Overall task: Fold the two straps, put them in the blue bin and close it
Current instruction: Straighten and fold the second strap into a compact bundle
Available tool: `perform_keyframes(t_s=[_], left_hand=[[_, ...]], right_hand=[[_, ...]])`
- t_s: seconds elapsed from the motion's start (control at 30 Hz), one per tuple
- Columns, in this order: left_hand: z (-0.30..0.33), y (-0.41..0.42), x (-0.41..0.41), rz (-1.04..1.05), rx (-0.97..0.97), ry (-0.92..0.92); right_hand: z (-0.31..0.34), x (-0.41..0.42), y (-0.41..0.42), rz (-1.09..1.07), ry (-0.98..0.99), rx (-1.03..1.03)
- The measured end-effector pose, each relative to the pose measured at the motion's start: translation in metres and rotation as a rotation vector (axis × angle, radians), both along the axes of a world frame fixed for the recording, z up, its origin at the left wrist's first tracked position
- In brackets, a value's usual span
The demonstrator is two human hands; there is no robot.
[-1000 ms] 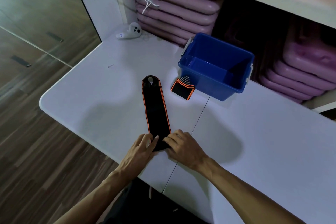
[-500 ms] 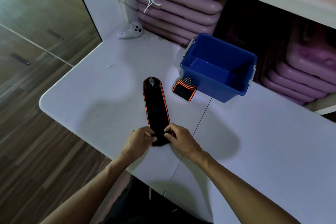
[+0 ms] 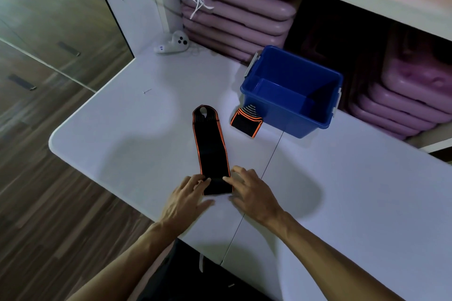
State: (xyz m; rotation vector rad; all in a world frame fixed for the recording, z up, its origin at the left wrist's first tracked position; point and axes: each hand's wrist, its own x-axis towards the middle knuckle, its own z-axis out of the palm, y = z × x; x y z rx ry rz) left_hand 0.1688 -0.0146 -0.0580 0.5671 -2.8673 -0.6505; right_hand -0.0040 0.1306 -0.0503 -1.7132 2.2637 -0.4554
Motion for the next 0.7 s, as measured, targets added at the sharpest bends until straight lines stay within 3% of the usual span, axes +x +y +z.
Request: perform_keyframes(t_s=[0.2, 0.33, 0.5, 0.7], left_hand=[[0.004, -0.002, -0.006, 0.050, 0.057, 0.043], [0.009, -0.014, -0.012, 0.049, 0.137, -0.030], [0.013, -0.039, -0.026, 0.049, 0.282, -0.119], [0.019, -0.050, -0.046, 0.257, 0.467, -0.149]], right_hand=[[0.004, -0.004, -0.013, 0.044, 0.015, -0.066], [0.007, -0.014, -0.022, 0.058, 0.003, -0.026], [0.013, -0.013, -0.031, -0.111, -0.271, -0.043], [0.004, -0.013, -0.041, -0.195, -0.273, 0.023]])
